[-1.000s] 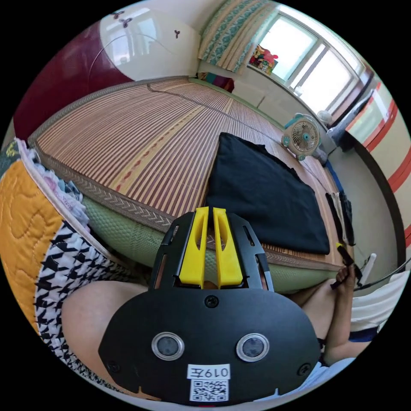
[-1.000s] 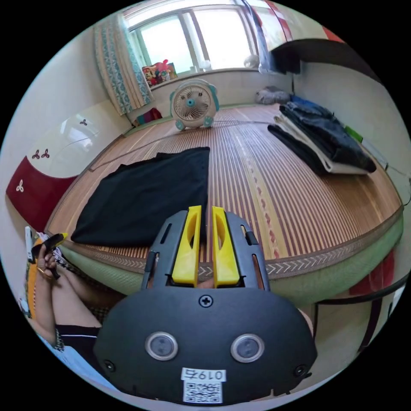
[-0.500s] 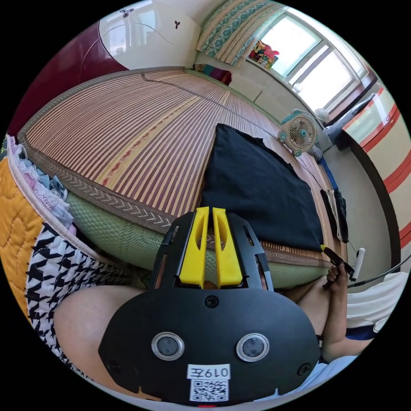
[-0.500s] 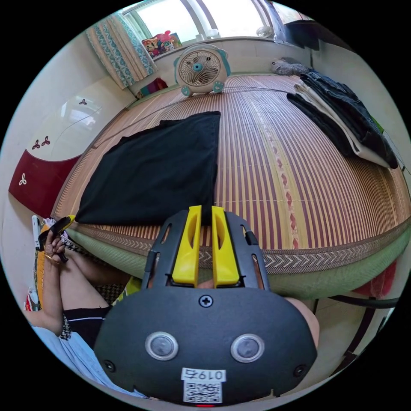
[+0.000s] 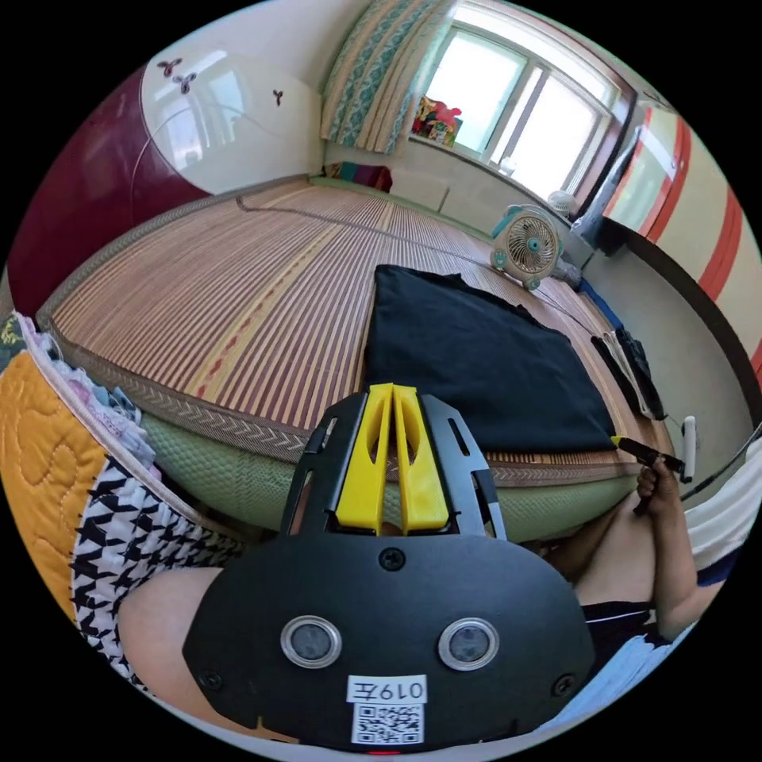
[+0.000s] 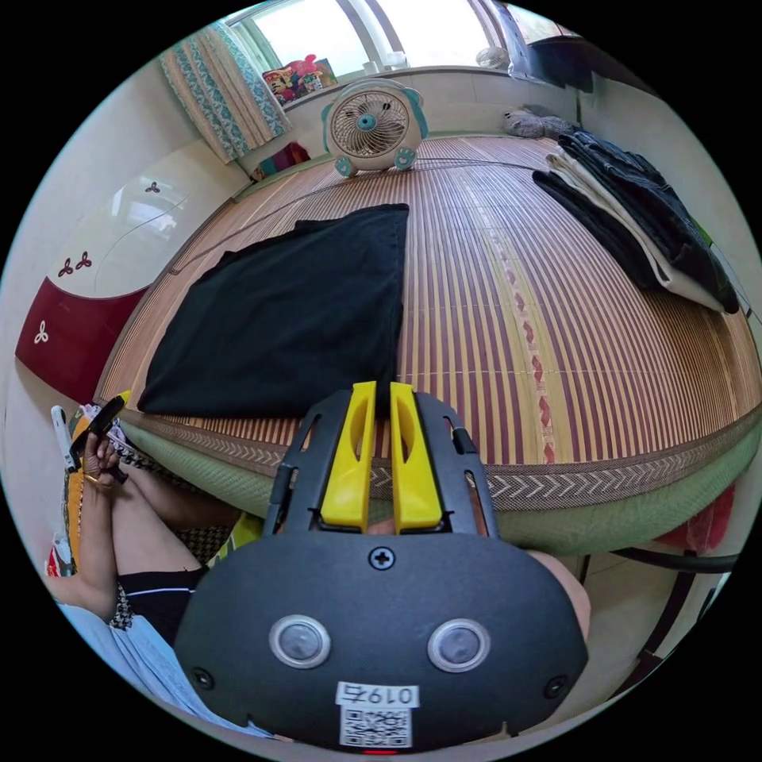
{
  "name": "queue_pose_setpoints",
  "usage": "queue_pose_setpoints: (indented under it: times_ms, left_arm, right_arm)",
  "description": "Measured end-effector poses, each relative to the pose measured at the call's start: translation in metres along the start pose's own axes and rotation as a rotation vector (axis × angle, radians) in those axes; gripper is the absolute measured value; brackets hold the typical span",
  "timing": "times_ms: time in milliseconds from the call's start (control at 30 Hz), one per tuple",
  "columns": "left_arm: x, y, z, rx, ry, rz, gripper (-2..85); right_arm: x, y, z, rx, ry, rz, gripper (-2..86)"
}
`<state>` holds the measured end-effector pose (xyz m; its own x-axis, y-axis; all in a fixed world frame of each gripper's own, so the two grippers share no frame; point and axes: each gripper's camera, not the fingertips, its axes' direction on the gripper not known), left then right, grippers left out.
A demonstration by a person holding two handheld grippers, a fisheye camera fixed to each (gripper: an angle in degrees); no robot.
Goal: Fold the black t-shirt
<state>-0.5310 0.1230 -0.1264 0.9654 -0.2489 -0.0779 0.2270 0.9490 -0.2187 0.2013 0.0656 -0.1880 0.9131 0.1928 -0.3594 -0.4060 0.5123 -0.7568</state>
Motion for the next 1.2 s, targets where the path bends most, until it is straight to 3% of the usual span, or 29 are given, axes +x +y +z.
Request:
queue_pose_setpoints:
  times_ms: [400,800,1200]
  left_arm:
    - [-0.004,0.015,-0.003,0.007,-0.086,0.040,0.8]
    - [-0.072,0.014,-0.001,-0.037,0.222,-0.250,0.9]
    - [-0.076,0.003,0.015,-0.114,0.117,-0.219,0.9]
  right_arm:
    - [0.024,-0.004,0.000,0.000,-0.023,0.016,0.2]
    - [0.035,-0.010,-0.002,-0.003,0.004,0.007,0.0]
    - [0.044,-0.016,-0.005,-0.003,0.001,0.009,-0.1]
